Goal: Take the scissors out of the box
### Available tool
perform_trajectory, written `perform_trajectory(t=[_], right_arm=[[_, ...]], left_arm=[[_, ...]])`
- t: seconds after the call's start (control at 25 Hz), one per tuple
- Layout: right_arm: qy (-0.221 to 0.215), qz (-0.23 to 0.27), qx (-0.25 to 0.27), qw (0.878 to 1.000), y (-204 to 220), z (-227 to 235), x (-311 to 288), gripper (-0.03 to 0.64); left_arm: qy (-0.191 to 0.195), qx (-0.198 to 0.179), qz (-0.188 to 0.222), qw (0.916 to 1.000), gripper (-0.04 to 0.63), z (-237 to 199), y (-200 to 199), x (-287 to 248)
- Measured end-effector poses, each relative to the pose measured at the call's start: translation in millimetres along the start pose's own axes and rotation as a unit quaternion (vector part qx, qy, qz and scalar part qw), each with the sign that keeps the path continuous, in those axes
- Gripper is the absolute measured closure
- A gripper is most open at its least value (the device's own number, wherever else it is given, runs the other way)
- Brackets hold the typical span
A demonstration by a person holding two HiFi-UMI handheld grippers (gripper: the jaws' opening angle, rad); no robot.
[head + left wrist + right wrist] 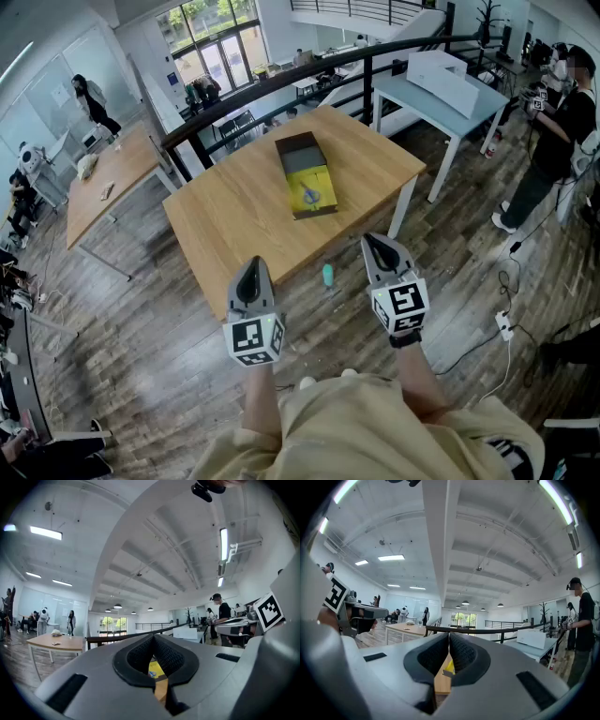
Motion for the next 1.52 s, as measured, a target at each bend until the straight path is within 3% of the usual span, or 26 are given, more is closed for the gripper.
perform_trajectory(t=[0.52, 0.84, 1.16, 1.52], right_arm=[[-0.001, 0.004, -0.044, 0.999, 19.3, 25.3, 21.3, 0.598], [-0.008, -0.014, -0.064, 0.998, 31.0, 33.8, 1.2, 0.598], [-0.008, -0.014, -0.062, 0.998, 41.3, 52.8, -62.4, 0.598], [-0.005, -0.029, -0.042, 0.999, 41.0, 72.1, -179.7, 0.598]], left_arm=[[-0.003, -0.009, -0.009, 0.9999, 0.592, 41.8, 9.6, 9.5], [0.014, -0.003, -0.025, 0.9996, 0.591, 46.6, 14.0, -15.1], [0.021, 0.002, -0.017, 0.9996, 0.591, 21.9, 28.3, -81.9], [0.051, 0.022, -0.008, 0.9984, 0.592, -30.0, 40.5, -206.2]])
Point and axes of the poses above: the fingertips, and each gripper's own axes: x backward along the fingers, z to its right, y out of its underside, the point moved 10 cm from there along x, backward along the fingers, and after that the axes turned 1 degree about z, right-handed, at the moved point
